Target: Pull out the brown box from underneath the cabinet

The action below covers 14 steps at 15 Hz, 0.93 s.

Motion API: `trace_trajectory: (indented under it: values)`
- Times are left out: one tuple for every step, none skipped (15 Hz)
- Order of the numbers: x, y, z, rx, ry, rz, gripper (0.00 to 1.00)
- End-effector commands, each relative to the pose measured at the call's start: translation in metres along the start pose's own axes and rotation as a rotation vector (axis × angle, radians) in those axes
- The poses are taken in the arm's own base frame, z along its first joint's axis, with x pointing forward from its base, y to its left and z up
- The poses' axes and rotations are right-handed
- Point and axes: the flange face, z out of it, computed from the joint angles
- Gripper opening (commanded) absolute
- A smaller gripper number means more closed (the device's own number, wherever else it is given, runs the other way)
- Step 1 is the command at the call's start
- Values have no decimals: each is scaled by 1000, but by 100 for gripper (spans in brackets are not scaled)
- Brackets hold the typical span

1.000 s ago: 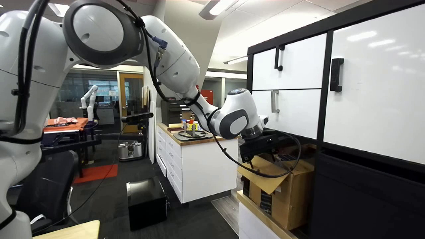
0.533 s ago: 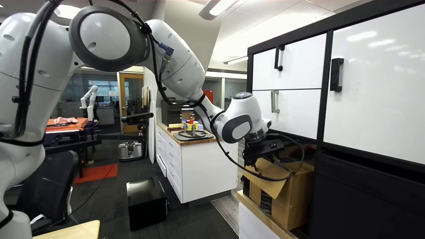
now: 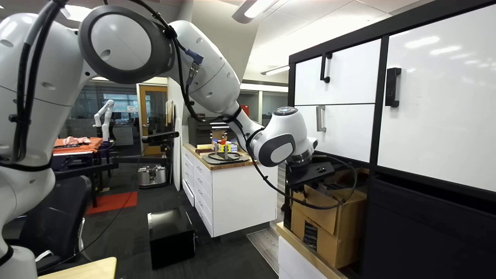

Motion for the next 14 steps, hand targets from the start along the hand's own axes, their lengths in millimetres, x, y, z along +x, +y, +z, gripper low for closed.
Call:
trace_trajectory:
  values:
    - [-4, 1, -9, -16, 35, -18, 5]
    - [-6, 1, -11, -14, 38, -20, 5]
    - [-8, 0, -12, -11, 41, -24, 4]
    - [-11, -1, -14, -7, 44, -25, 5]
    - [-14, -3, -15, -4, 46, -24, 5]
    - [-18, -6, -18, 2, 49, -21, 5]
    - [-21, -8, -20, 6, 53, -20, 5]
    - [-23, -12, -23, 9, 58, -20, 5]
    - [-25, -14, -26, 12, 65, -20, 5]
    - [-28, -17, -29, 12, 74, -24, 5]
    - [-29, -19, -31, 9, 83, -28, 5]
    - [-31, -22, -34, 7, 91, -31, 5]
    - [-33, -25, -37, 7, 98, -33, 5]
    - [-35, -28, -40, 11, 103, -34, 4]
